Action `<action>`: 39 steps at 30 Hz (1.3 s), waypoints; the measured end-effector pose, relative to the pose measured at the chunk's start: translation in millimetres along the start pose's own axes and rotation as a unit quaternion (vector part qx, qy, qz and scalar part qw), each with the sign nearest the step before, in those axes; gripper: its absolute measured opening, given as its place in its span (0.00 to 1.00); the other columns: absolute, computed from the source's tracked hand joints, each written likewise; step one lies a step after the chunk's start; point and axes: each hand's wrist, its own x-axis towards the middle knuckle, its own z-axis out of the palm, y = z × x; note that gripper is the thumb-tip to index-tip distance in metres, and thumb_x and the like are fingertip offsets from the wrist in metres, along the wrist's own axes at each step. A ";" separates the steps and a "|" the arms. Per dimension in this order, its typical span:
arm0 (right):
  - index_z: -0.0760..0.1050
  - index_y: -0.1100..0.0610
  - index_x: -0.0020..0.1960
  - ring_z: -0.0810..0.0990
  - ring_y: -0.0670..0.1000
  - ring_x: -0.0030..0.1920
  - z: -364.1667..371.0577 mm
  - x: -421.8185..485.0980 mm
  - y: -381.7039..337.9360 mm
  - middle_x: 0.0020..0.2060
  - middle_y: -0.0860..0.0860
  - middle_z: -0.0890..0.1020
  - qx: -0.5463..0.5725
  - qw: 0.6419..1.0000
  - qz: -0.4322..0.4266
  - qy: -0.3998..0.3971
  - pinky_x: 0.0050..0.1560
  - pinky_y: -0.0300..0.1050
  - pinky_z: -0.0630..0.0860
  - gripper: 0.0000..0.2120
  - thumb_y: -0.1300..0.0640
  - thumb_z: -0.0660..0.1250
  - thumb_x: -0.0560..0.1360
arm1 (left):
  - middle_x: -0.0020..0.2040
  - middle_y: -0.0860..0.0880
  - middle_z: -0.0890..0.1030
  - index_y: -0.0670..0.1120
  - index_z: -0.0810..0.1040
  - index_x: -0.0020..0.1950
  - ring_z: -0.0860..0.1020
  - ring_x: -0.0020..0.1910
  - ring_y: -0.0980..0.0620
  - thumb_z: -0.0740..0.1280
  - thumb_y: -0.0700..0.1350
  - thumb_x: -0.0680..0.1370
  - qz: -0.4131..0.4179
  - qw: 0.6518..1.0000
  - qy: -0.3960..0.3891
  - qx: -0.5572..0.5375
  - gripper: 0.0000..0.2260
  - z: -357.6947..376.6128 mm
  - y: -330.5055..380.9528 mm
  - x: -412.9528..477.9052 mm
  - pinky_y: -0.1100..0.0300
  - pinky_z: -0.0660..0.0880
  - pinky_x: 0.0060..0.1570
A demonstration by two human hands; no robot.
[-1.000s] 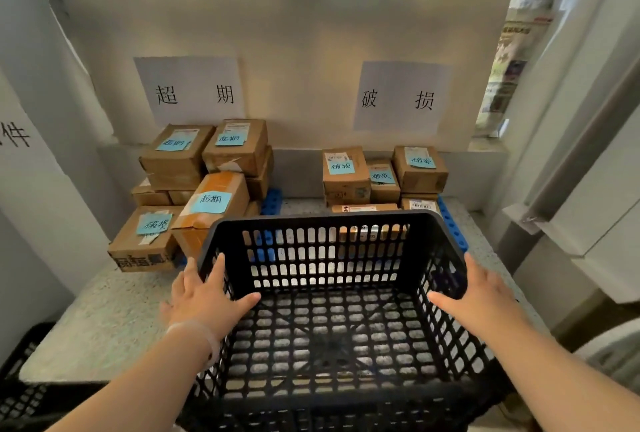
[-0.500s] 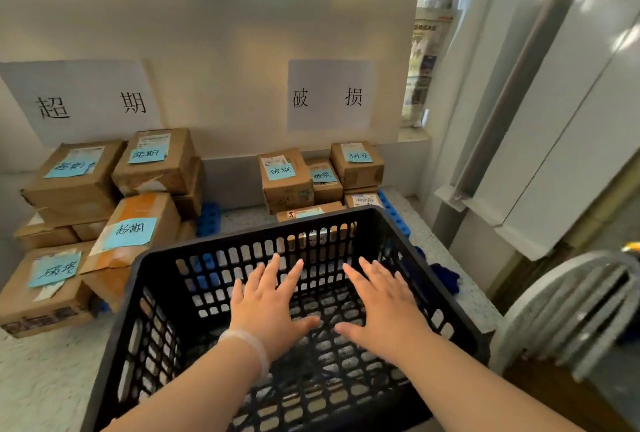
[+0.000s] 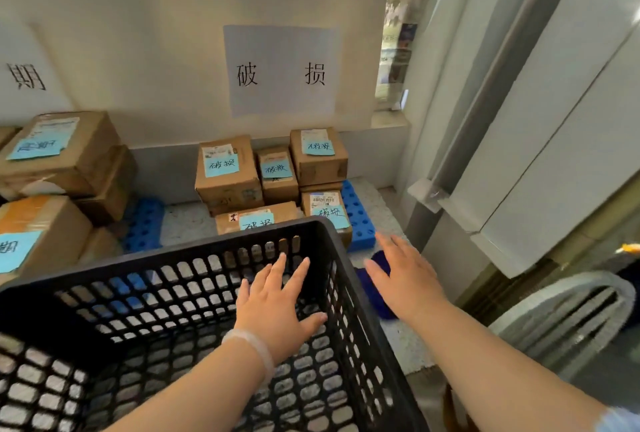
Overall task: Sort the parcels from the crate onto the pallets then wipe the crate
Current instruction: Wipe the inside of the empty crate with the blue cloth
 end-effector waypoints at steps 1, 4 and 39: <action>0.49 0.44 0.80 0.52 0.52 0.79 4.2 9.4 12.9 0.80 0.49 0.53 -0.008 1.000 0.017 -0.014 0.76 0.52 0.53 0.31 0.39 0.55 0.81 | 0.80 0.51 0.41 0.63 0.37 0.78 0.43 0.79 0.48 0.56 0.70 0.76 -0.011 1.000 -0.004 0.002 0.39 5.3 3.0 4.3 0.43 0.44 0.77; 0.47 0.45 0.80 0.51 0.54 0.79 28.7 32.7 51.0 0.80 0.51 0.50 -0.052 0.994 0.037 -0.091 0.77 0.52 0.54 0.33 0.40 0.57 0.80 | 0.81 0.52 0.42 0.63 0.36 0.77 0.44 0.79 0.48 0.55 0.71 0.75 -0.048 0.999 -0.016 0.006 0.39 22.3 7.8 11.5 0.44 0.45 0.77; 0.71 0.44 0.60 0.73 0.37 0.53 -38.4 14.1 -68.6 0.55 0.40 0.76 0.407 0.892 -0.152 0.124 0.54 0.22 0.64 0.13 0.55 0.68 0.78 | 0.78 0.54 0.58 0.59 0.52 0.79 0.56 0.77 0.53 0.62 0.62 0.78 -0.054 0.975 0.071 -0.206 0.33 -18.5 -16.2 -16.7 0.54 0.55 0.76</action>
